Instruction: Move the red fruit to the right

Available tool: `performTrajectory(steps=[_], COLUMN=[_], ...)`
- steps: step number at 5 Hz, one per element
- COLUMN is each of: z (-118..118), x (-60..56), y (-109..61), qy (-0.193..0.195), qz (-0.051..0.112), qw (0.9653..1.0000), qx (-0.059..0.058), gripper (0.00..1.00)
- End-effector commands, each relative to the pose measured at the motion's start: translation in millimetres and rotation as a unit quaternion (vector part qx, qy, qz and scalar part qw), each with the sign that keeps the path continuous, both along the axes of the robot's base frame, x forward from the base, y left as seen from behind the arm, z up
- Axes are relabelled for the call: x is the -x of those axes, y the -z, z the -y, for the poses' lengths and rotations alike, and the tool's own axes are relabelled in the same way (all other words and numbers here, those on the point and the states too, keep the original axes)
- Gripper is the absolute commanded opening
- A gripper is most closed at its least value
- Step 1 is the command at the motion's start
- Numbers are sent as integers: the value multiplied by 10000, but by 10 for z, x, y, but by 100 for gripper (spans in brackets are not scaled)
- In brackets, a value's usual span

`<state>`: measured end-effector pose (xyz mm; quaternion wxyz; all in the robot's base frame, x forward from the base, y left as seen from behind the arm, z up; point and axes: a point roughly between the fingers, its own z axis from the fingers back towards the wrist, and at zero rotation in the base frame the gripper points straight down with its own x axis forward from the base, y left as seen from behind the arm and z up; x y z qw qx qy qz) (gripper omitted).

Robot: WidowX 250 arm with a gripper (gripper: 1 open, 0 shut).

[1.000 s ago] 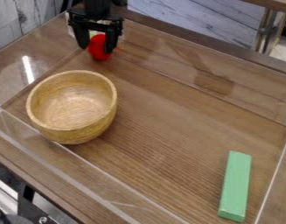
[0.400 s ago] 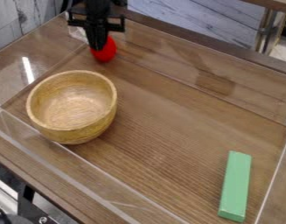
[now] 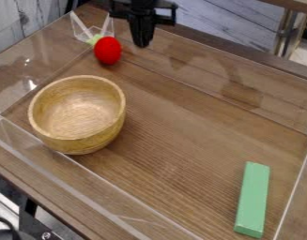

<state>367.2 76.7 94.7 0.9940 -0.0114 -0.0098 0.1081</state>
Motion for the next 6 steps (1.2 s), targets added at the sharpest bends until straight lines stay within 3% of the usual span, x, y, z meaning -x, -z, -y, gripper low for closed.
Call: performTrajectory(steps=[1,2,5,6], z=[-120,-353,-997,-1113], x=[-32,-37,-74,-86], y=[-347,-290,8,161], qy=[-113,-304,-791,-887], qz=[521,525,452,349], qw=[9985,9979,9945,9935], qx=[-158,-231,-518,-626], gripper=[0,100,100,100])
